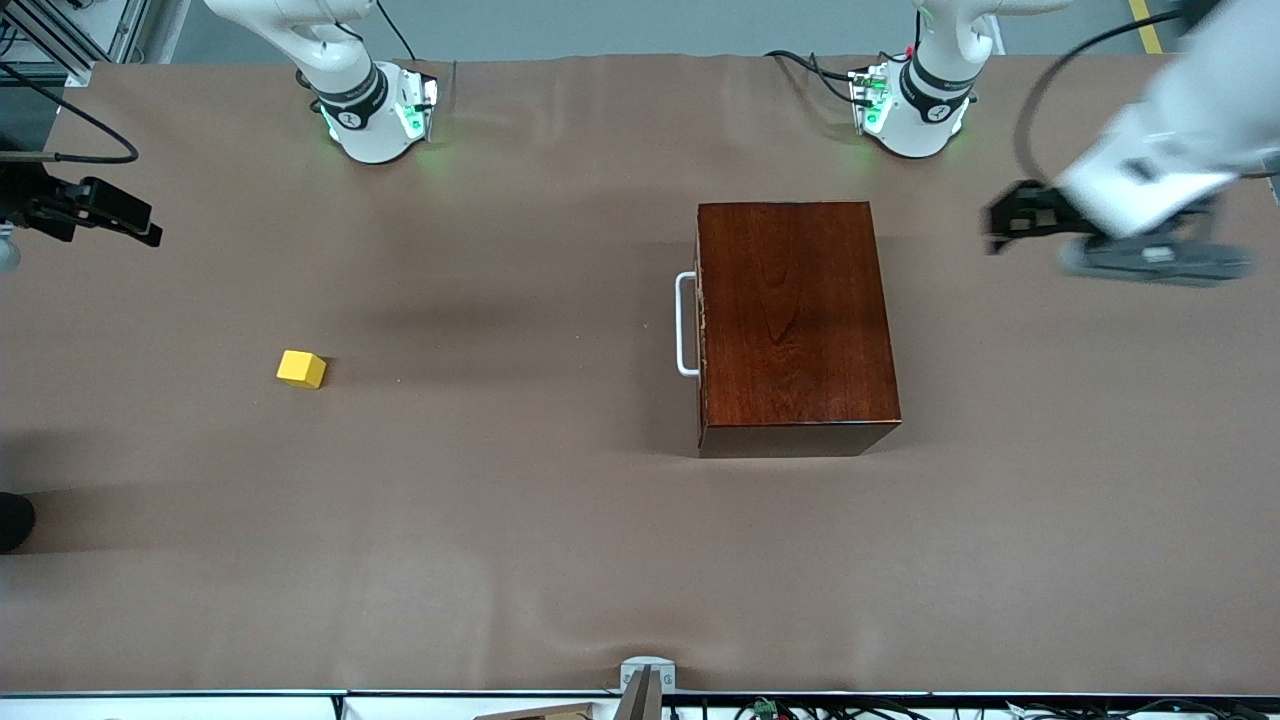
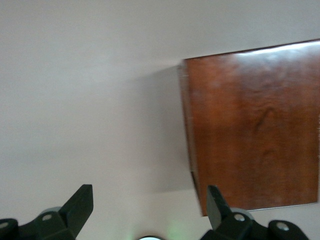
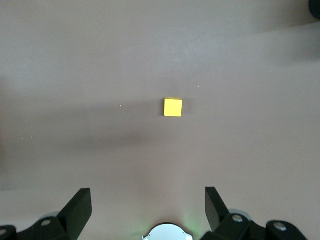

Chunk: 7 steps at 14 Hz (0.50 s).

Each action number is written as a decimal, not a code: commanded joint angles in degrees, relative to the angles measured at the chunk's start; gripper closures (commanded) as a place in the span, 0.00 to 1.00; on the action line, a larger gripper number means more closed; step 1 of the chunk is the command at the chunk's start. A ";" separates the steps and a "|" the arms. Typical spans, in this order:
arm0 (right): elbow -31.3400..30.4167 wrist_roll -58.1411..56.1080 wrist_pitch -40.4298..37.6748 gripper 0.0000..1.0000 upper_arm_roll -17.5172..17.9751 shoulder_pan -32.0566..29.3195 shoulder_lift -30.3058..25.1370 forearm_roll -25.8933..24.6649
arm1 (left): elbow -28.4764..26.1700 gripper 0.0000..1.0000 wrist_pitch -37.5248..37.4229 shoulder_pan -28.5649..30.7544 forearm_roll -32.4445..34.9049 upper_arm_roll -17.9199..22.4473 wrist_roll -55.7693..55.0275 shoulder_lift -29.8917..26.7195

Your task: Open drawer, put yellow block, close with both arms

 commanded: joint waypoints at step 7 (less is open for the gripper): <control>0.77 -0.36 0.44 0.00 0.10 -0.79 0.98 -0.22 | 14.95 0.00 11.33 -28.08 7.28 1.29 -26.20 24.62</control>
